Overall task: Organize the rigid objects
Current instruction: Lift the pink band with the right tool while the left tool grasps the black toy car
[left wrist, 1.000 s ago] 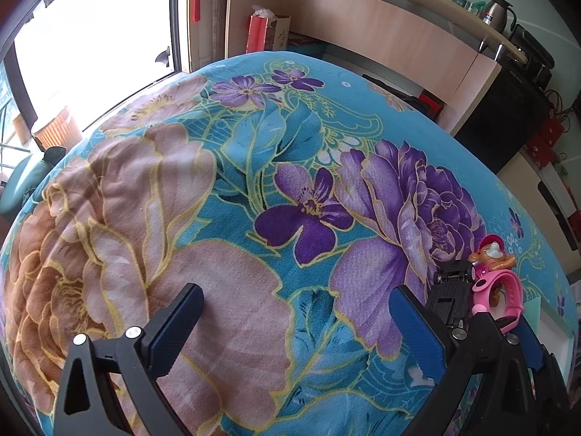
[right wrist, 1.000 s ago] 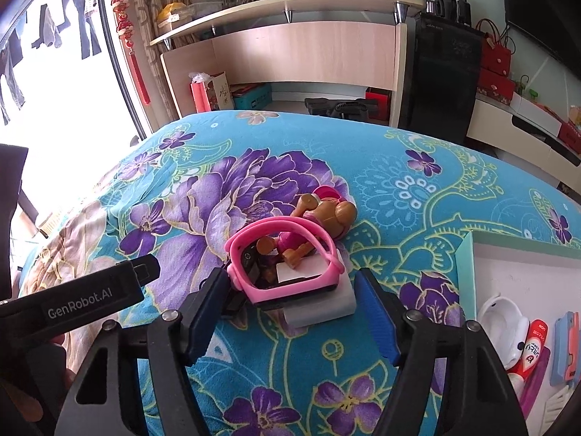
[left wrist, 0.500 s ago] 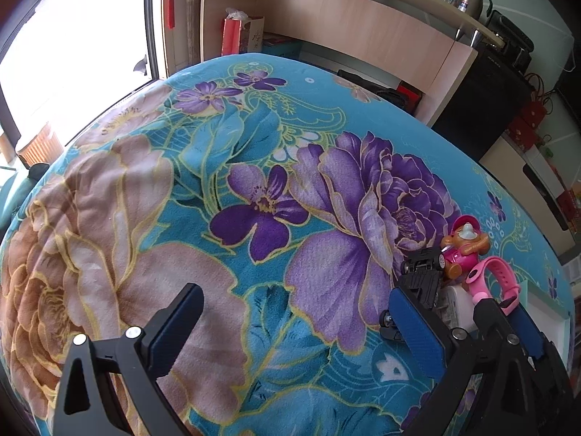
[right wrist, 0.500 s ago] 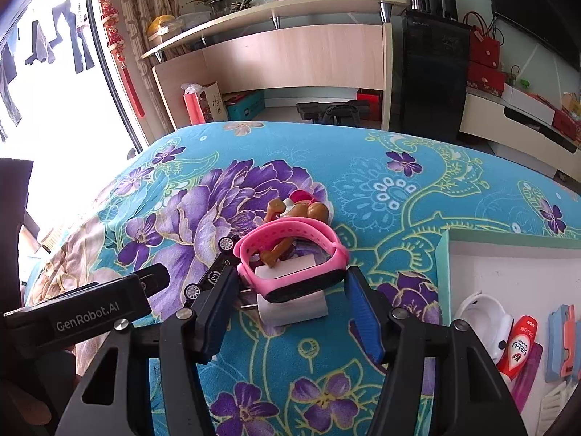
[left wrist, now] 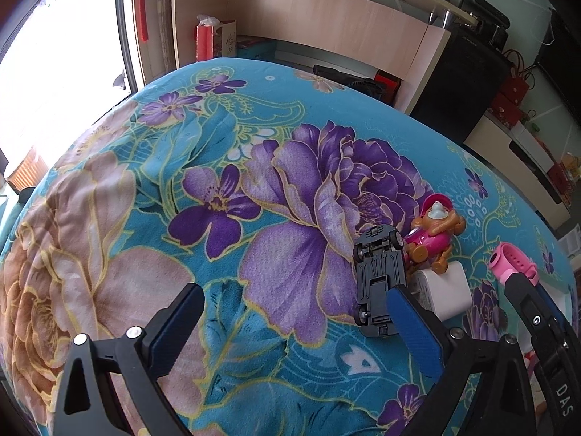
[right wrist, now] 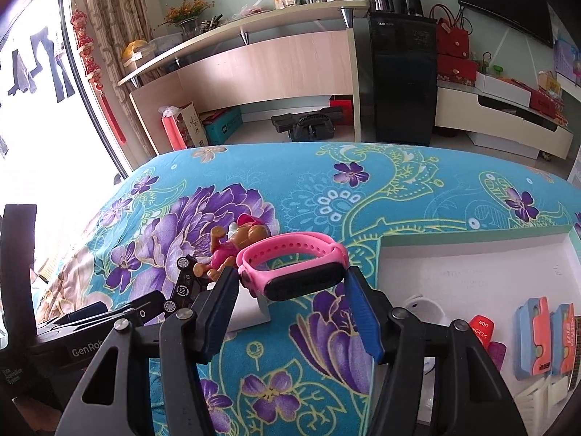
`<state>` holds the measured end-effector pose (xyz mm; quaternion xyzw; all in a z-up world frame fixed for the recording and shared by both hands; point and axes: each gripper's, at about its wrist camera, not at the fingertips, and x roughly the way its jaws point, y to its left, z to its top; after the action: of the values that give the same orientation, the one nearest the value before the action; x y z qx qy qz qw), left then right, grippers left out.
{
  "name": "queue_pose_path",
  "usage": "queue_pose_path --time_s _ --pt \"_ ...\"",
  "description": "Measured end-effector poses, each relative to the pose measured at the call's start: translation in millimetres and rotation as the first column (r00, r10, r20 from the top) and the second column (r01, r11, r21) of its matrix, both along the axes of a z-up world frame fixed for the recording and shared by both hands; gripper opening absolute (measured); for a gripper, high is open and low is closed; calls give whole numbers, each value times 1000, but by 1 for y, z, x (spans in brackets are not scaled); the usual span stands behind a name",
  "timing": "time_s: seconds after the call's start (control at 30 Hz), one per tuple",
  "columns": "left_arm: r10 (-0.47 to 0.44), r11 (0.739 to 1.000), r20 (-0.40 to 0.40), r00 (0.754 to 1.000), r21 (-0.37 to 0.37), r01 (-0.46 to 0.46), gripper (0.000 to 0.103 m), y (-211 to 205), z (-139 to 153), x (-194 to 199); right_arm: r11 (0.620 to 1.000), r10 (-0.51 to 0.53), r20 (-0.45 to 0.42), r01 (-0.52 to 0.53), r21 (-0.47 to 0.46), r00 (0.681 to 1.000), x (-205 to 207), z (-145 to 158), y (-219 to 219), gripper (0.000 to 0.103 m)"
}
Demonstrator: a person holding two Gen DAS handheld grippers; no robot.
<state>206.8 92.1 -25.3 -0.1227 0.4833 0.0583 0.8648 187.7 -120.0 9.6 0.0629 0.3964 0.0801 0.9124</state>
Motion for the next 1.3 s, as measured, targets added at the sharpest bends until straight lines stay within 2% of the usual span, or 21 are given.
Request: queue_pose_path --time_s 0.2,0.3,0.37,0.6,0.67,0.8,0.87,0.97,1.03,1.3 --pt "-41 999 3 999 11 41 96 -13 1 3 1000 -13 -1 13 12 1000 0 1 -8 62" --pt "-54 998 5 999 -26 54 95 -16 -1 5 1000 -16 1 16 16 1000 -1 2 -10 62" --pt "-62 997 -3 998 -37 62 87 -19 -5 7 1000 -19 1 19 18 1000 -1 3 -12 62" --pt "-74 997 -2 997 -21 74 85 -27 -7 11 999 -31 -1 31 30 1000 -2 3 -18 62" --pt "-84 996 -1 996 -30 84 76 -28 -9 12 999 -34 -2 34 33 999 -2 3 -20 62" --pt "-101 995 10 995 -20 101 67 -33 -8 14 999 -38 -2 38 38 999 -2 4 -23 62" --pt "-106 994 11 994 -13 106 55 -35 -9 16 998 -40 -3 40 41 999 -2 4 -24 62" --pt "-119 993 10 993 23 119 50 -40 -12 19 998 -43 -6 44 44 999 -2 3 -25 62" --pt "-128 992 20 992 22 127 43 -41 -11 19 998 -46 -7 46 46 999 -2 3 -27 62" --pt "-134 990 52 990 49 131 43 -44 -11 27 997 -55 -13 56 55 998 -2 2 -32 62"
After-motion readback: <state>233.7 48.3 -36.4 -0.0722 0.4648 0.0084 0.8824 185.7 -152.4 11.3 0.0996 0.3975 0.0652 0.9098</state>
